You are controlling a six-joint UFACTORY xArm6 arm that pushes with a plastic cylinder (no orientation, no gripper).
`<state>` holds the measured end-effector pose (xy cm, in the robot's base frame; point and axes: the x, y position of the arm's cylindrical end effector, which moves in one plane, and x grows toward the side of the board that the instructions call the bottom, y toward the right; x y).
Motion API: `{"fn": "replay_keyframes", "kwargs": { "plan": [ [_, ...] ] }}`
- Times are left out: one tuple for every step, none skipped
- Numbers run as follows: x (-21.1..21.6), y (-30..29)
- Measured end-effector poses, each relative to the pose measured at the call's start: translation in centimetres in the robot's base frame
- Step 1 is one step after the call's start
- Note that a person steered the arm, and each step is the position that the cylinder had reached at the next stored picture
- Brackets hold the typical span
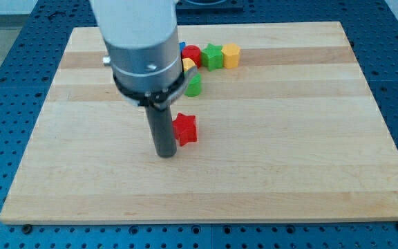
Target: Push the red star to the center
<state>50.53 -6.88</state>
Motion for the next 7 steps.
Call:
{"fn": "replay_keyframes", "kwargs": {
  "plan": [
    [-3.2,0.0],
    [-3.4,-0.8],
    [-1.6,-3.1],
    [1.0,-3.4],
    [3.0,-3.0],
    [2.8,-1.3],
    [0.6,0.1]
  ]
}}
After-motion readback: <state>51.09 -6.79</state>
